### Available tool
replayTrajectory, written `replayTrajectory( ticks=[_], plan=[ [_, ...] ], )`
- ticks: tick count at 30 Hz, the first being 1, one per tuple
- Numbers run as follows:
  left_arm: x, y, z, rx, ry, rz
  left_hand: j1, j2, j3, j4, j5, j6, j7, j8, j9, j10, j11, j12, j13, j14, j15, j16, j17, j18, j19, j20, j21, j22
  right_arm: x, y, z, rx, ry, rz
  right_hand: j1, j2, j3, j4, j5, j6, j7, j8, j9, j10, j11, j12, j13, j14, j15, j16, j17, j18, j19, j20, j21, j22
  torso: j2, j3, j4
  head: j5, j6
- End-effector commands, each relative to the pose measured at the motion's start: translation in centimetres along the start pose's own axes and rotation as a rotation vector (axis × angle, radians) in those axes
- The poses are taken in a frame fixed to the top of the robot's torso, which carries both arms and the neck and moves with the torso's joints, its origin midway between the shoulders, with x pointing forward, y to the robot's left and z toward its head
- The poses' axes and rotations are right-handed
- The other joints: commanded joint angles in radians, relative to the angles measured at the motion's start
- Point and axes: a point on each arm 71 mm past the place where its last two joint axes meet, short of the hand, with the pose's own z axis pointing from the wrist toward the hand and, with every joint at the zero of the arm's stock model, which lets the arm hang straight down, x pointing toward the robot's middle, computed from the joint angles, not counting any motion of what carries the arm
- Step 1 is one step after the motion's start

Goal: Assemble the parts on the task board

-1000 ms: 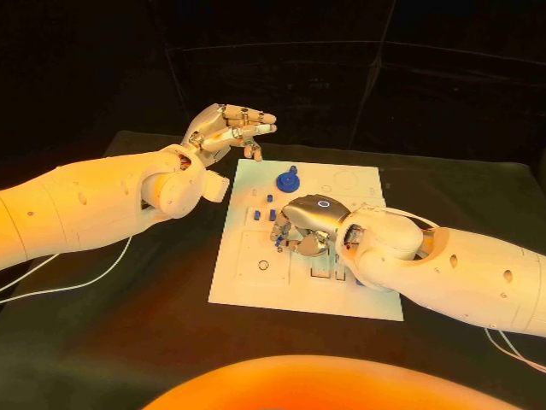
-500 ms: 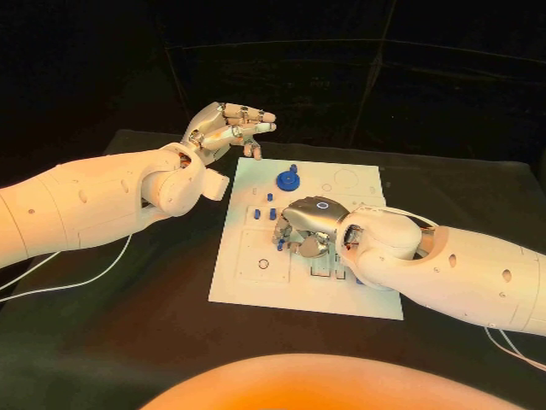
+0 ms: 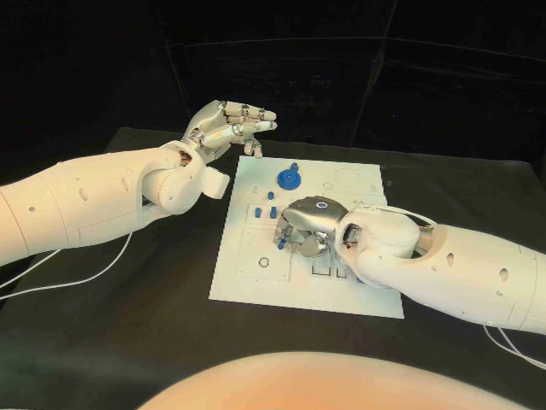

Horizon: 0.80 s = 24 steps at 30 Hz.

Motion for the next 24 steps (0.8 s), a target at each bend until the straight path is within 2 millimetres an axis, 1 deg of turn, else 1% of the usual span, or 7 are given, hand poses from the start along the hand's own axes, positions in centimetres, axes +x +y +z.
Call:
replayTrajectory(
  ticks=[1,8,14,15,17,21,24],
  plan=[
    [0.1,-0.1,0.1,0.004,0.01,-0.012,-0.008,-0.004,-0.007,0.001,0.002,-0.004,-0.001,0.005,-0.001,-0.001,0.004,0.003,-0.001,-0.006,0.001,-0.005,-0.001,0.014,-0.009,0.0,-0.006,-0.001,0.2,0.1,0.1,0.002,0.017,-0.027,-0.011,0.001,0.005,-0.001,0.007,-0.001,0.007,-0.001,0.001,-0.002,0.006,-0.003,0.001,0.022,-0.003,0.003,0.0,-0.011,0.004,0.002,0.004,0.049,0.0,0.0002,-0.0009,0.0,-0.001],
    [0.1,-0.1,0.1,0.001,0.011,-0.013,-0.008,-0.004,-0.007,0.001,0.002,-0.004,-0.001,0.005,-0.001,-0.001,0.004,0.003,-0.001,-0.006,0.001,-0.005,-0.001,0.014,-0.009,0.0,-0.006,-0.001,1.2,0.4,0.0,-0.007,0.051,-0.05,-0.013,-0.001,0.006,-0.004,0.008,-0.001,0.007,-0.002,0.001,-0.002,0.007,-0.005,0.001,0.022,-0.003,0.003,-0.002,-0.01,0.003,0.003,0.004,0.047,-0.001,-0.0007,-0.0002,-0.002,-0.004],
    [0.1,-0.1,0.0,-0.003,0.011,-0.013,-0.009,-0.005,-0.009,0.001,0.002,-0.005,0.0,0.004,-0.001,-0.003,0.004,0.004,-0.001,-0.007,0.002,-0.006,-0.002,0.014,-0.009,0.0,-0.008,-0.002,1.7,0.3,0.0,-0.005,0.058,-0.056,-0.026,-0.009,0.003,-0.006,0.009,-0.009,0.01,-0.008,-0.001,-0.01,0.01,-0.011,0.001,0.019,0.0,-0.001,-0.011,-0.009,-0.002,0.004,0.0,0.041,0.0,0.0004,-0.0004,-0.003,-0.006],
    [0.1,-0.1,0.0,-0.004,0.011,-0.013,-0.009,-0.005,-0.009,0.001,0.002,-0.005,0.0,0.004,-0.001,-0.003,0.004,0.004,-0.001,-0.007,0.002,-0.006,-0.002,0.014,-0.009,0.0,-0.008,-0.002,1.7,0.3,0.0,-0.002,0.054,-0.055,-0.039,-0.016,0.002,-0.004,0.009,-0.035,0.019,-0.023,-0.007,-0.035,0.017,-0.027,-0.003,0.015,0.006,-0.009,-0.023,-0.006,-0.011,0.008,-0.009,0.026,0.0,0.0004,-0.0006,-0.004,-0.005],
    [0.0,-0.1,0.0,-0.004,0.011,-0.013,-0.009,-0.005,-0.009,0.001,0.002,-0.005,0.0,0.004,-0.001,-0.003,0.004,0.004,-0.001,-0.007,0.002,-0.006,-0.002,0.014,-0.009,0.0,-0.008,-0.002,1.6,0.1,0.0,0.004,0.04,-0.053,-0.062,-0.031,0.002,-0.001,0.009,-0.1,0.04,-0.033,-0.014,-0.093,0.038,-0.058,-0.006,0.006,0.023,-0.026,-0.049,0.003,-0.036,0.02,-0.034,-0.012,-0.001,-0.0002,-0.0005,-0.005,-0.004],
    [0.0,-0.1,0.0,-0.006,0.012,-0.013,-0.009,-0.005,-0.009,0.001,0.002,-0.005,0.0,0.004,-0.001,-0.003,0.004,0.004,-0.001,-0.007,0.002,-0.006,-0.002,0.014,-0.009,0.0,-0.008,-0.002,1.3,-0.1,-0.1,0.012,-0.009,-0.045,-0.086,-0.054,-0.011,-0.003,0.004,-0.224,0.048,-0.032,-0.012,-0.199,0.058,-0.092,-0.005,0.0,0.038,-0.031,-0.064,0.019,-0.077,0.038,-0.077,-0.078,-0.001,0.0002,-0.0003,-0.004,-0.003],
    [0.0,-0.1,0.0,-0.007,0.012,-0.013,-0.01,-0.006,-0.01,0.001,0.002,-0.006,0.0,0.004,-0.001,-0.004,0.005,0.004,-0.001,-0.007,0.002,-0.006,-0.002,0.014,-0.01,0.0,-0.009,-0.003,1.1,-0.2,-0.1,0.013,-0.047,-0.039,-0.087,-0.057,-0.025,-0.008,0.001,-0.246,0.048,-0.03,-0.012,-0.241,0.062,-0.092,-0.004,-0.003,0.041,-0.035,-0.075,0.023,-0.089,0.043,-0.091,-0.099,0.0,0.0008,-0.0004,-0.005,-0.003]
  ],
)
